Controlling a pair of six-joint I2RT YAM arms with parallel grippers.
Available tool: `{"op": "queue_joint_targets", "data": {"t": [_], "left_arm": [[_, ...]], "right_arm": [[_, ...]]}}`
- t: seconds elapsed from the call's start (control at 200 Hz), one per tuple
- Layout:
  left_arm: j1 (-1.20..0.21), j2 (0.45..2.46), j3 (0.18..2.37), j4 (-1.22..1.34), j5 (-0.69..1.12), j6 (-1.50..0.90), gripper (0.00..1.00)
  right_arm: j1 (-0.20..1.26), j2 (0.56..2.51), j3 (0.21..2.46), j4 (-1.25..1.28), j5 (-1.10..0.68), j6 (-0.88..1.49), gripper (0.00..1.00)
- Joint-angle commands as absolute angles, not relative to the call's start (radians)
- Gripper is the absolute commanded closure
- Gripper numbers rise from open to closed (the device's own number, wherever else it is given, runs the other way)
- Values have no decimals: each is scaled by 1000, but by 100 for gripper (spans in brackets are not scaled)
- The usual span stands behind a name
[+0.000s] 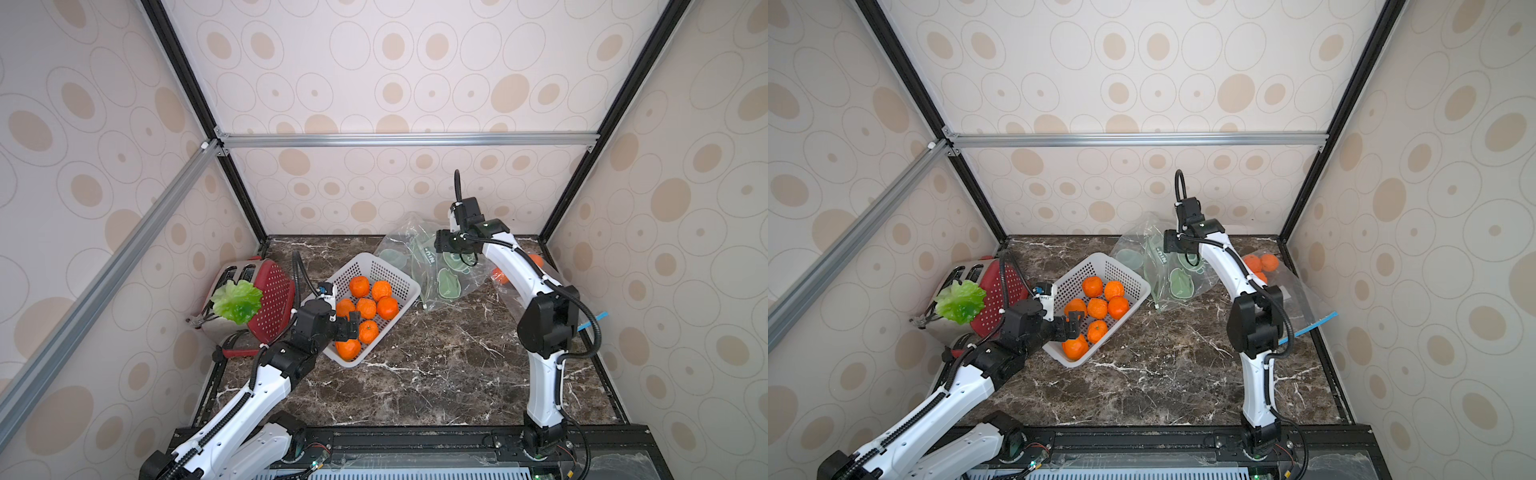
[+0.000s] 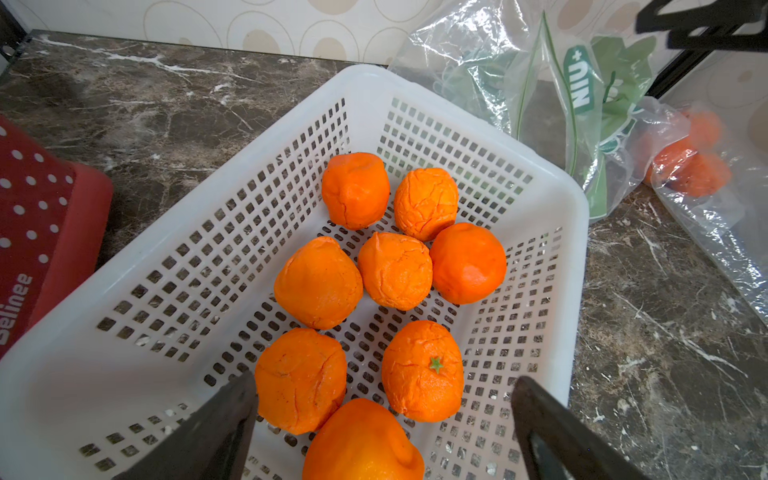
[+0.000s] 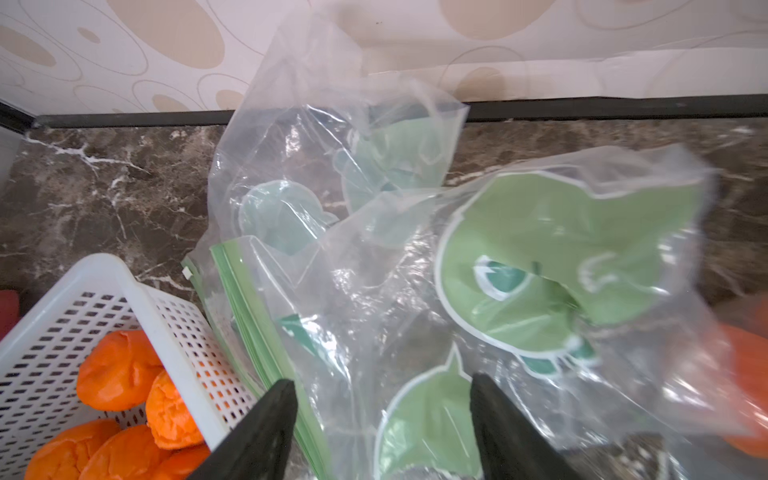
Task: Open the zip-top bag and take out the orange
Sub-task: Move the zipper food storage bag to the center of the board, then pick up the zipper food storage bag at the center of the board.
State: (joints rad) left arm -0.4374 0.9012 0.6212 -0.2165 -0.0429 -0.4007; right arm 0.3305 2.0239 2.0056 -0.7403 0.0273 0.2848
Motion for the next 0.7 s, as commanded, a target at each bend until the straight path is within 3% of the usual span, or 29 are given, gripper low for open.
{"op": "queue_joint_targets", "data": {"t": [0.0,0.406,0.571,0.691], "left_arm": [[-431,887,614,-195,-32,-406,3],[-431,858,602,-186,-13,-417,3],[-431,879,593,-158,10,-432,3],[-433,896,601,-148,38,-436,3]], "right_arm": [[260,1861,1897,-820,146,256,29],[-142,1612,1368,-690,168,416,27],[-382,1522,1144,-558,4,531,24],[-465,1473,1013,-456,-10,579,22]]}}
